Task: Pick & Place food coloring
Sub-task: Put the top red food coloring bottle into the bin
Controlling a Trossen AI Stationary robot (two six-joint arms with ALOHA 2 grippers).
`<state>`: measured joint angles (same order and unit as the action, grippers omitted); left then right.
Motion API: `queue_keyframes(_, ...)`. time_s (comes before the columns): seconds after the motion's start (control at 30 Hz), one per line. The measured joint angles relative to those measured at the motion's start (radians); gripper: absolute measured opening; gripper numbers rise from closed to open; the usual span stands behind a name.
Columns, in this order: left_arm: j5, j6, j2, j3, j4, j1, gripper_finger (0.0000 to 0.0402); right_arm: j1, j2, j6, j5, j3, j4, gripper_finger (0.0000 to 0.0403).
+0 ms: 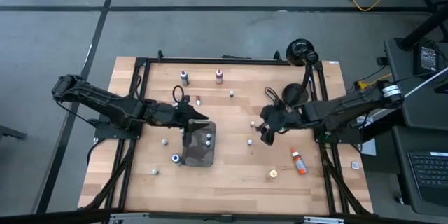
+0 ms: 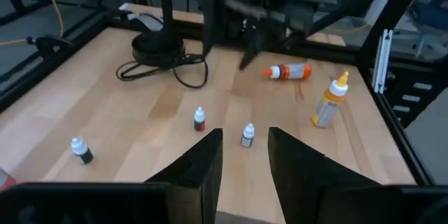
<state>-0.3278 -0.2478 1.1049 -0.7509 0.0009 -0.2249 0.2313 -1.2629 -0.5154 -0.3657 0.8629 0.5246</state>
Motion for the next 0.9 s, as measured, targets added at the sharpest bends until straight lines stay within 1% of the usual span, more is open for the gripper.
queue_keyframes(0.2, -0.057, -0.001, -0.001, 0.000, 0.012, 0.000, 0.0109, 0.059, 0.000, -0.112, -0.084, -0.138, -0.139, 0.0283)
queue_keyframes(0.47, -0.145, 0.000, -0.001, 0.000, 0.019, 0.000, 0.0111, 0.082, 0.001, -0.191, -0.170, -0.291, -0.283, 0.0283)
queue_keyframes(0.63, -0.150, -0.001, -0.001, 0.000, 0.024, 0.000, 0.0108, 0.079, 0.001, -0.216, -0.189, -0.400, -0.444, 0.0283)
queue_keyframes(0.77, -0.150, -0.002, 0.000, 0.000, 0.026, 0.000, 0.0110, 0.077, 0.001, -0.229, -0.211, -0.437, -0.477, 0.0283)
queue_keyframes(0.9, -0.151, -0.002, 0.000, 0.000, 0.026, 0.000, 0.0111, 0.077, 0.001, -0.208, -0.216, -0.466, -0.497, 0.0283)
